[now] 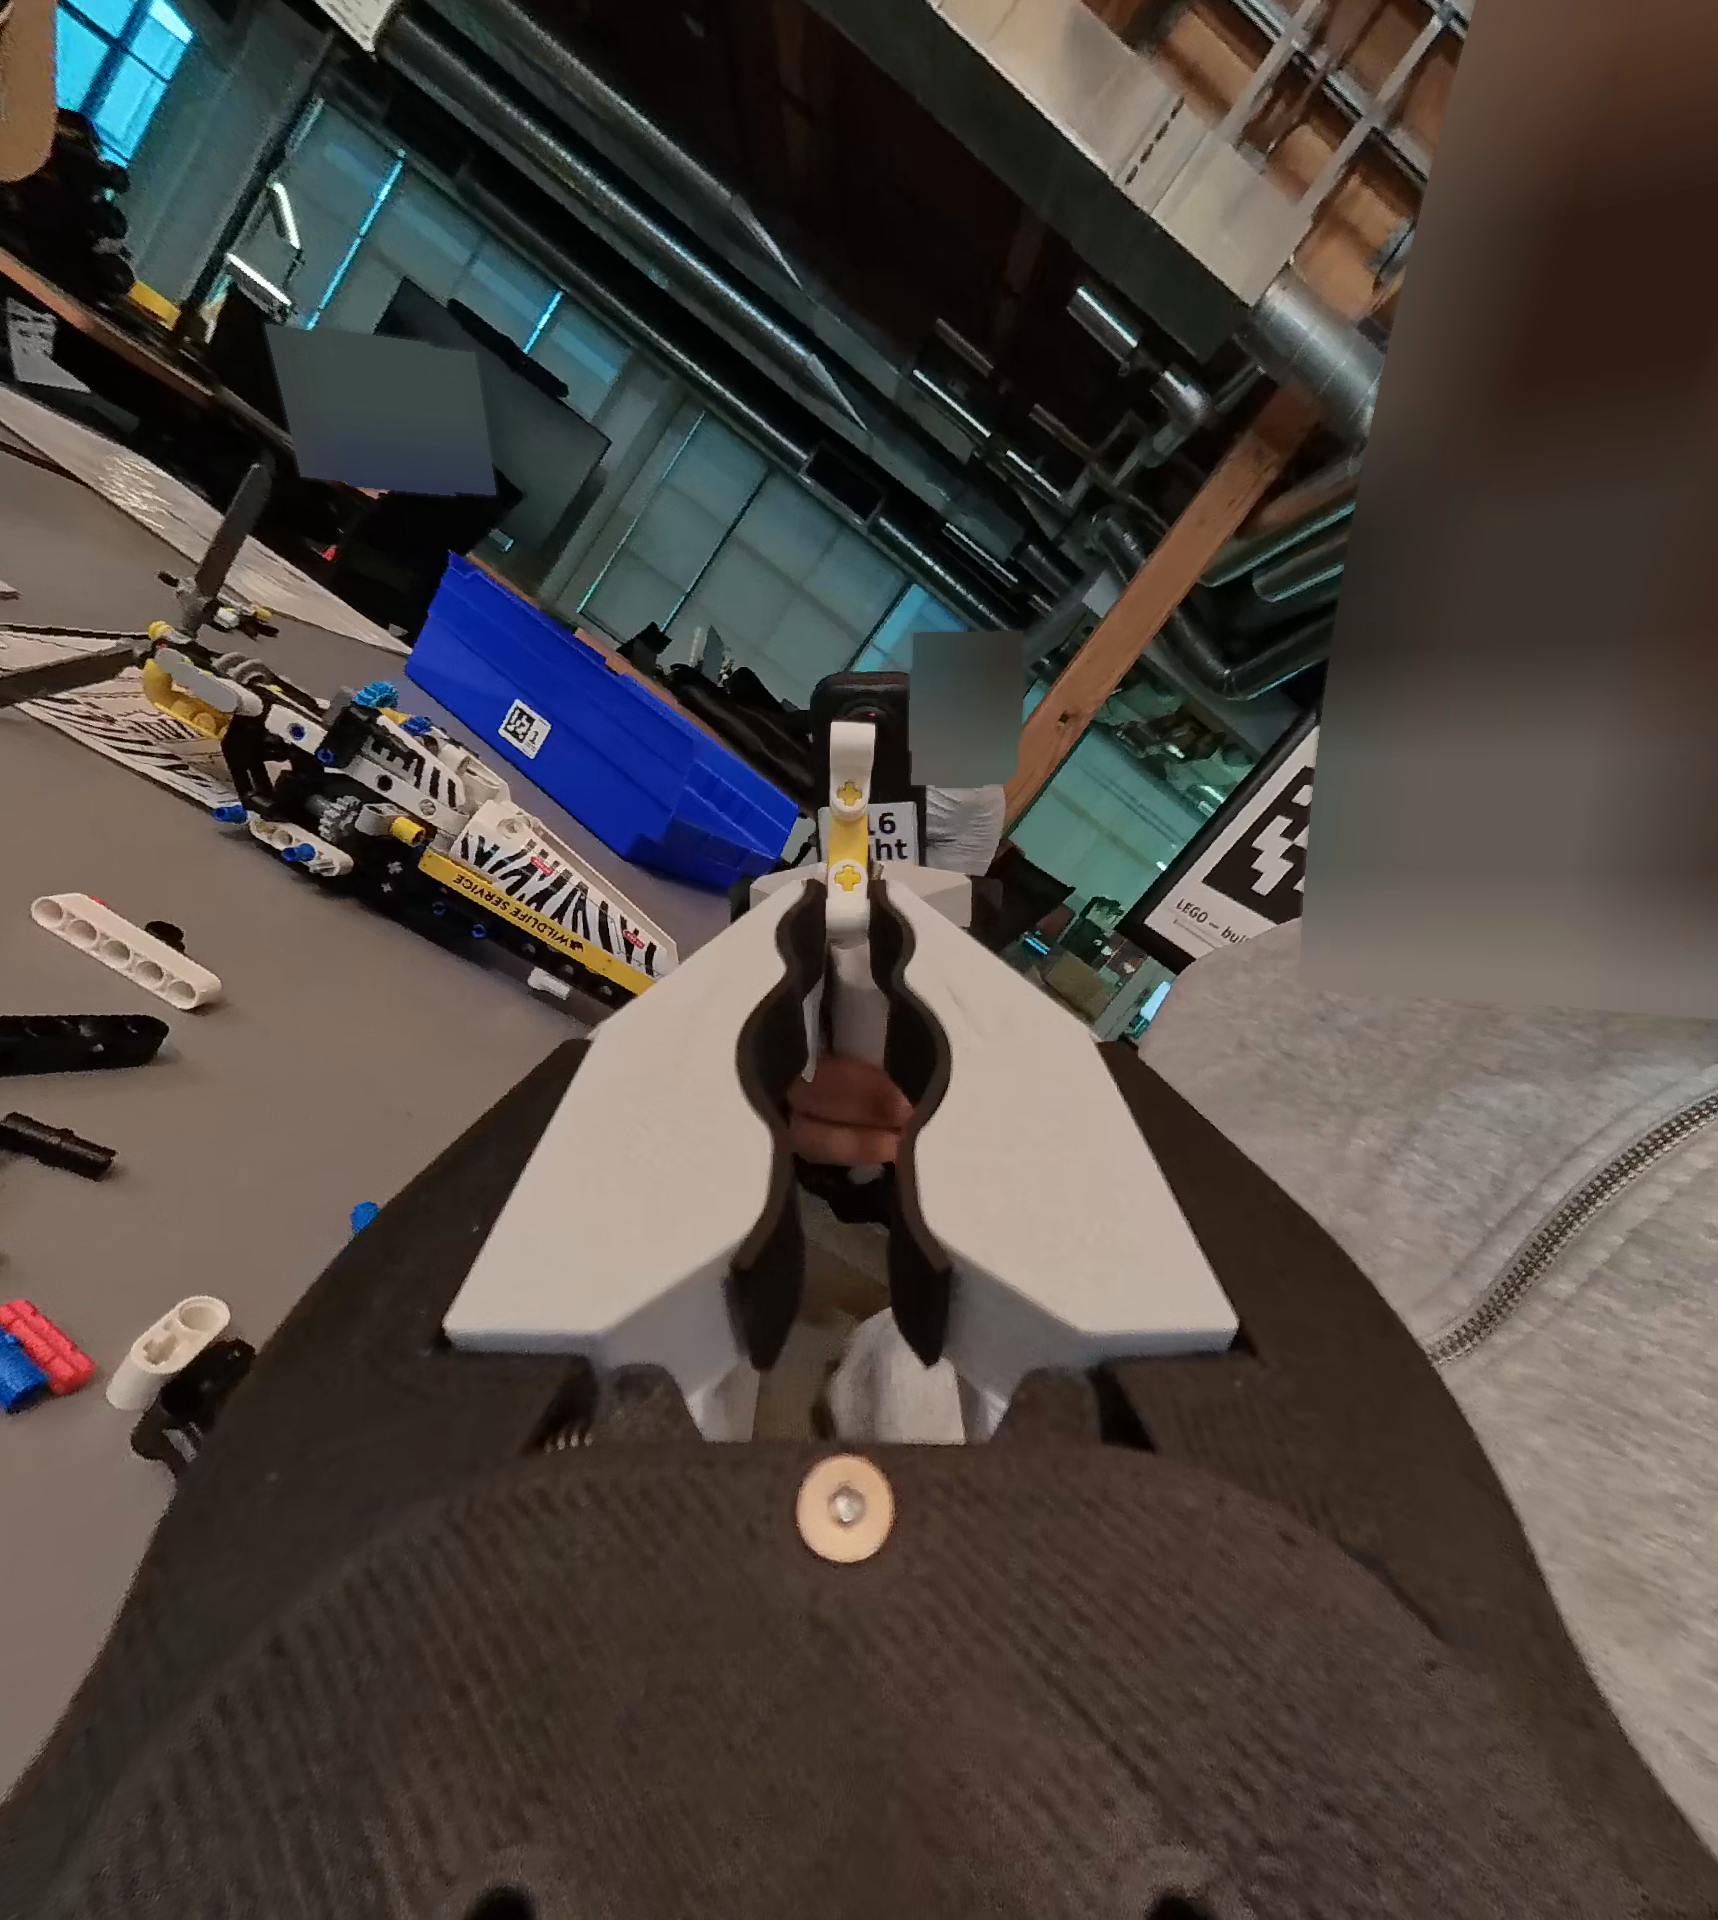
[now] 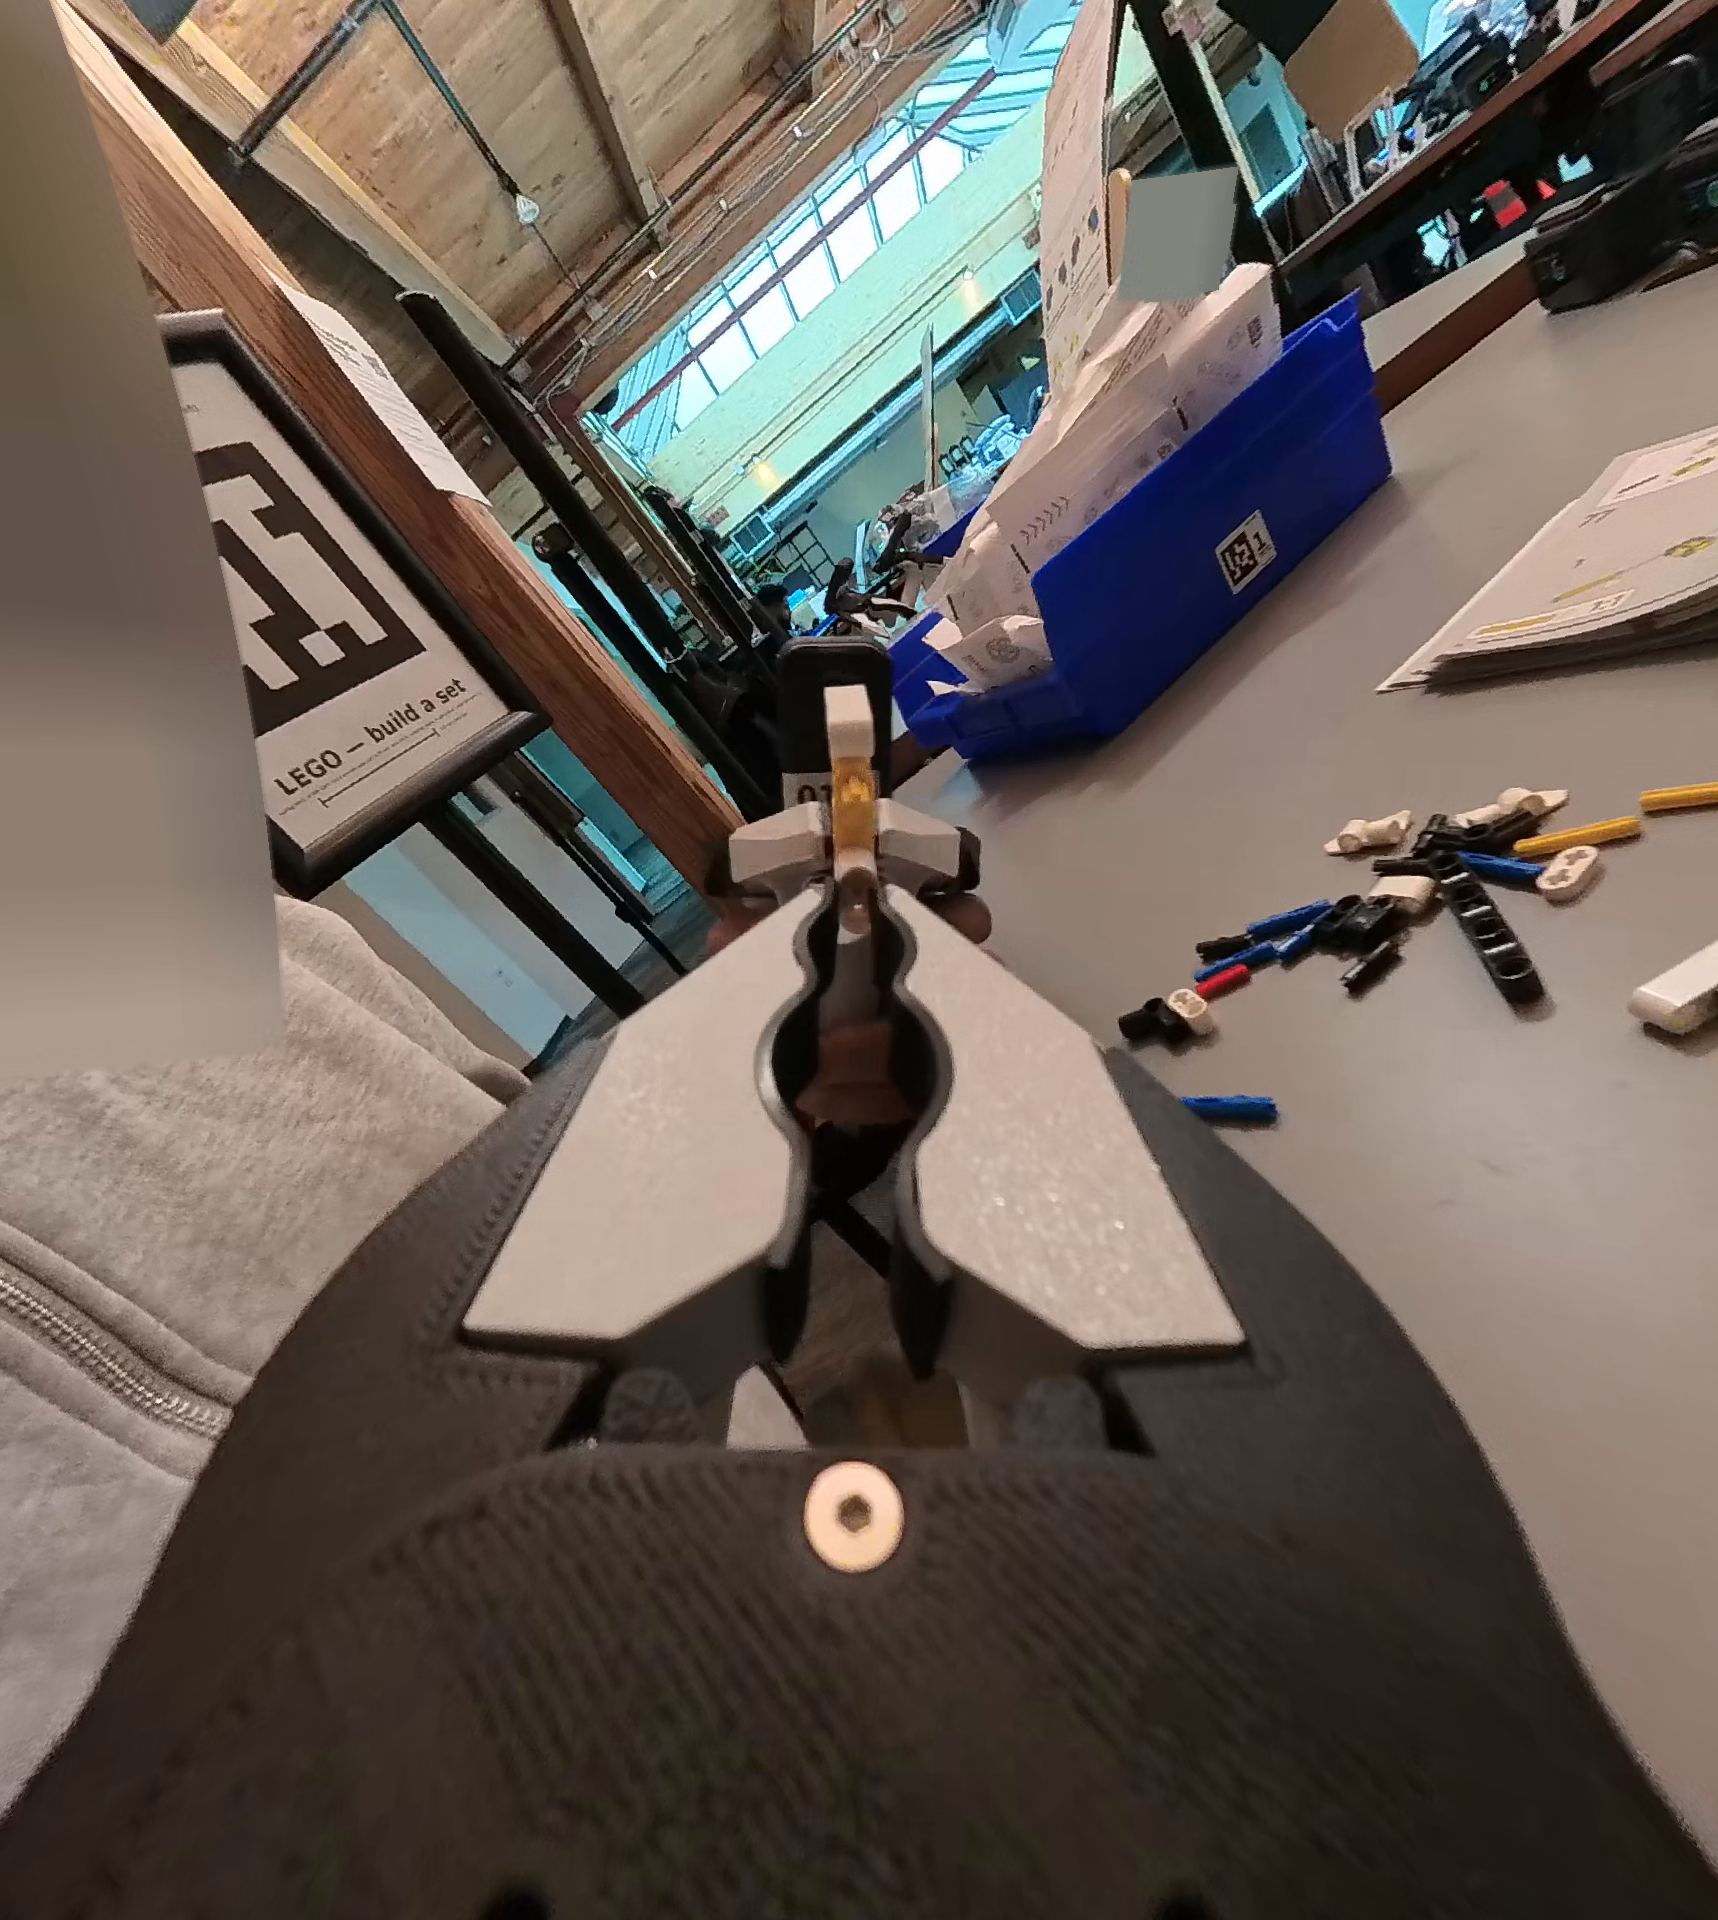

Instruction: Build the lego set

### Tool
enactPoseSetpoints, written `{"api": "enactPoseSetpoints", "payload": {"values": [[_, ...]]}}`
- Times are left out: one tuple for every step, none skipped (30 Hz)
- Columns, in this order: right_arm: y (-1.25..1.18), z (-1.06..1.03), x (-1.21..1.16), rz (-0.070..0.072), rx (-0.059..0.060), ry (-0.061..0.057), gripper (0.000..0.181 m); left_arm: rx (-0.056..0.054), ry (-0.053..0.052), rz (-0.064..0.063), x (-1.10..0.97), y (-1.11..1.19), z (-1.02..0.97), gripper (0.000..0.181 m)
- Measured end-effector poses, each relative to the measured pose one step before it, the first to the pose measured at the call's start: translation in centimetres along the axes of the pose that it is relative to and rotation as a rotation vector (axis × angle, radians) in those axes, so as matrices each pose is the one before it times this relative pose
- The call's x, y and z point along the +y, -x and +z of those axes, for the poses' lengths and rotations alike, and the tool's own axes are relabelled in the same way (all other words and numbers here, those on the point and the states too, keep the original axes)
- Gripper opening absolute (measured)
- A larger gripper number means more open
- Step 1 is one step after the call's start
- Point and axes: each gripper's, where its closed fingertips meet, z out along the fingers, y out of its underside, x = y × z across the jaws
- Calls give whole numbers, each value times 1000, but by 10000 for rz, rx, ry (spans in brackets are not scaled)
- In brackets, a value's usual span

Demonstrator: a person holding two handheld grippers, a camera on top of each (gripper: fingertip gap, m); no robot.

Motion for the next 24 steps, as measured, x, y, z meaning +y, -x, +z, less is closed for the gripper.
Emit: {"api": "enactPoseSetpoints", "payload": {"values": [[-1,-40,45,-151,127,26,3,-32,32,85,66,-27,34,5],[33,-44,42,-205,123,45,3,2,24,49,50,-43,10,5],[28,-20,44,-194,111,55,3,12,17,23,25,-41,11,5],[25,-22,27,-131,82,46,3,3,11,33,32,-31,2,5],[10,-24,14,-67,57,23,3,-16,13,46,24,-10,15,5],[-7,-20,7,-17,18,-7,3,-12,9,37,26,-16,15,5],[2,-9,-6,41,-29,-31,3,5,2,16,12,-28,-5,5],[32,-2,-22,77,-66,-53,3,37,-3,-22,-12,-33,-18,5],[48,35,-40,81,-79,-65,4,65,-20,-53,-35,-44,-41,5],[80,49,-51,56,-83,-61,4,86,-29,-84,-66,-67,-53,5],[122,68,-65,10,-84,-40,4,115,-47,-92,-93,-95,-72,5],[164,96,-71,-33,-75,-12,4,105,-66,-84,-122,-104,-80,5],[135,112,-70,-77,-38,12,4,110,-44,-92,-89,-106,-71,5],[135,90,-57,-110,-24,27,4,120,-20,-125,-66,-102,-60,5],[76,71,-30,-90,-1,43,4,82,-18,-128,-60,-32,-49,5],[53,47,-27,-47,6,34,3,57,1,-80,-19,-29,-26,5],[54,6,-31,-15,-25,14,3,47,23,-41,12,-47,-5,5],[12,-19,-9,14,-18,5,3,-4,34,-56,39,16,16,5],[-39,-44,2,22,3,3,3,-29,43,-63,59,51,30,5],[-56,-51,26,36,5,6,3,-49,38,-38,49,82,33,5],[-70,-53,-2,47,7,-13,3,-53,34,-42,49,82,44,5],[-66,-43,16,35,7,-7,3,-25,35,-61,53,45,20,5],[-31,-17,31,28,3,10,3,-5,22,-92,18,44,0,5],[-37,0,35,24,26,24,3,-14,11,-99,10,66,-7,5]]}}
